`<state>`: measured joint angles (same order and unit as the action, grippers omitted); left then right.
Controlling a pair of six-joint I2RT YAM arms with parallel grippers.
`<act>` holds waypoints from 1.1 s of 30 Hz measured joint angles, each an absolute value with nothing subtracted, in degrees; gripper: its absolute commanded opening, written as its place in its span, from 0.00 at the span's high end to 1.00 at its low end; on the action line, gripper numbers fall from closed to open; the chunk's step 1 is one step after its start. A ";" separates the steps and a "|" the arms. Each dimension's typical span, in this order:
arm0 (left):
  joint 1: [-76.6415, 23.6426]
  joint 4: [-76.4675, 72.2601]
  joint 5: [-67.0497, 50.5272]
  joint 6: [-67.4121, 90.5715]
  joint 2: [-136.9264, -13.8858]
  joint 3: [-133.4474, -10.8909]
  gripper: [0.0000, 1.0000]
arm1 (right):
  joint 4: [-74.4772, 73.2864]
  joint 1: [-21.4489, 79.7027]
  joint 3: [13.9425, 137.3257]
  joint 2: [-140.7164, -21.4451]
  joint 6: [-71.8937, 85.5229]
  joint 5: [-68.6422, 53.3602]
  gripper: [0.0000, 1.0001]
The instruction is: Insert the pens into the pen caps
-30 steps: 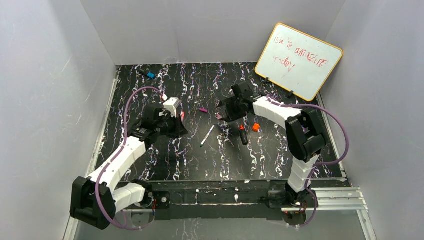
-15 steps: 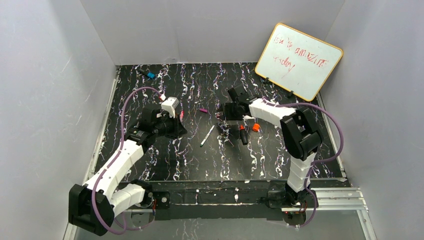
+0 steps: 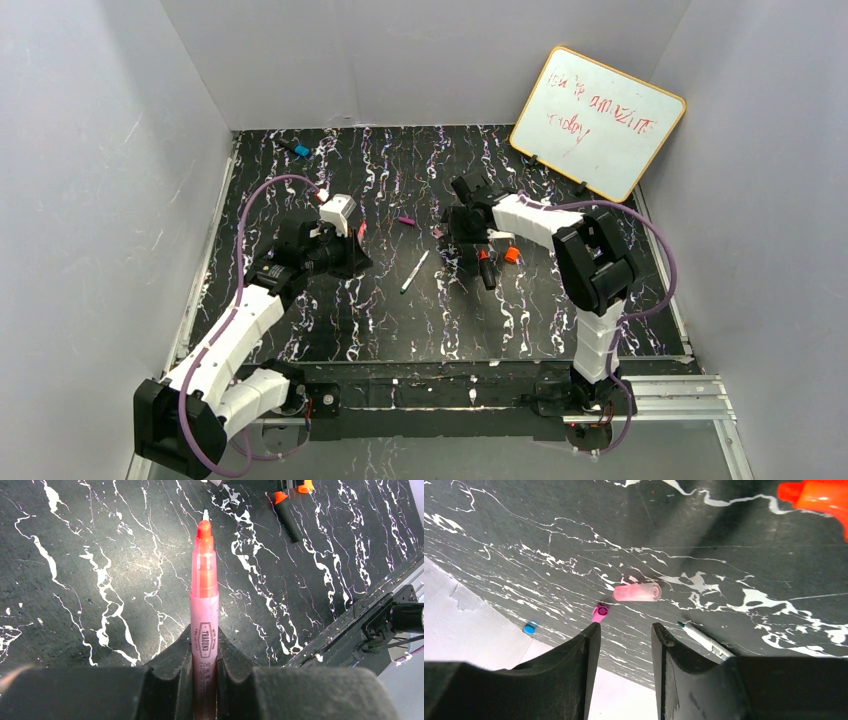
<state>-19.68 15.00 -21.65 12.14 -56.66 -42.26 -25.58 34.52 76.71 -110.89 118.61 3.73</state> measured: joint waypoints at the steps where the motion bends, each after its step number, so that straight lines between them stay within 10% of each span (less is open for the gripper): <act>1: -19.68 15.00 -21.63 12.12 -56.66 -42.26 1.00 | -25.87 34.50 77.49 -111.55 118.61 3.99 0.53; 14: -19.68 15.03 -21.37 11.97 -56.66 -42.26 1.00 | -44.91 34.48 101.73 -124.97 118.63 6.24 0.55; 33: -25.56 16.93 -13.96 12.86 -56.07 -42.26 1.00 | -58.28 40.25 106.19 -128.33 118.61 8.95 0.63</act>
